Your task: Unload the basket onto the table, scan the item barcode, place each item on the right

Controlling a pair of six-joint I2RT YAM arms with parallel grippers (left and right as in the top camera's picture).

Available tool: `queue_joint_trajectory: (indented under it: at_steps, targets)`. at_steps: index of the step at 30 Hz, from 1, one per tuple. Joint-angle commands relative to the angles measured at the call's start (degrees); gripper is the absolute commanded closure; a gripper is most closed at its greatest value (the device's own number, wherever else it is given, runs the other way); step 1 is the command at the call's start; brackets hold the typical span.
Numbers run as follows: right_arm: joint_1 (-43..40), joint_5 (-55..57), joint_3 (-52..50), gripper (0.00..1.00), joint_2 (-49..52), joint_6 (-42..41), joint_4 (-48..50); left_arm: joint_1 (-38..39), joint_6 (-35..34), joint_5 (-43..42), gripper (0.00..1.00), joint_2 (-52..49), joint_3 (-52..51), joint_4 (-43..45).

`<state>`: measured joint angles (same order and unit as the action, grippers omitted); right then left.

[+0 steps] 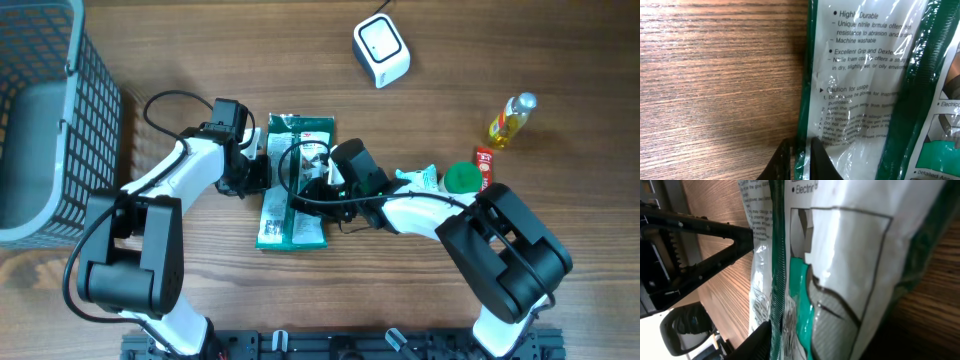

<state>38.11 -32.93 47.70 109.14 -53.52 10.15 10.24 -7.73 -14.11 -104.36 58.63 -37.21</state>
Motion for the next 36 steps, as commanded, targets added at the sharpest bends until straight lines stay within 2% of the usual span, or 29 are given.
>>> queue_joint_trajectory:
  at_steps: [1,8,12,18,21,23,25,36]
  targets:
    - [0.28,2.03,-0.59,0.69,1.77,-0.5,-0.59,0.52,0.92,0.63,0.94,-1.64,-1.86,0.17]
    - [0.28,2.89,-0.59,0.72,1.77,-0.48,-0.57,0.52,0.92,0.63,0.94,-1.64,-1.86,0.17]
    - [0.28,3.15,-0.59,0.96,1.77,-0.42,-0.55,0.52,0.92,0.63,0.94,-1.64,-1.86,0.17]
    - [0.28,3.23,-0.59,0.96,1.77,2.58,-0.46,0.52,0.9,0.63,0.94,-1.64,-1.86,0.2]
    - [0.28,3.34,-0.59,0.92,1.77,2.54,-0.42,0.52,0.9,0.63,0.94,-1.64,-1.86,0.2]
    - [0.28,3.34,-0.59,0.74,1.77,2.54,-0.35,0.52,0.9,0.63,0.94,-1.64,-1.86,0.17]
    - [0.22,3.37,-0.57,0.71,1.77,2.47,-0.28,0.52,0.9,0.63,0.94,-1.64,-1.86,0.17]
    - [-1.66,4.02,-0.57,0.69,1.77,1.84,-0.04,0.52,0.9,0.63,0.94,-1.64,-1.86,0.39]
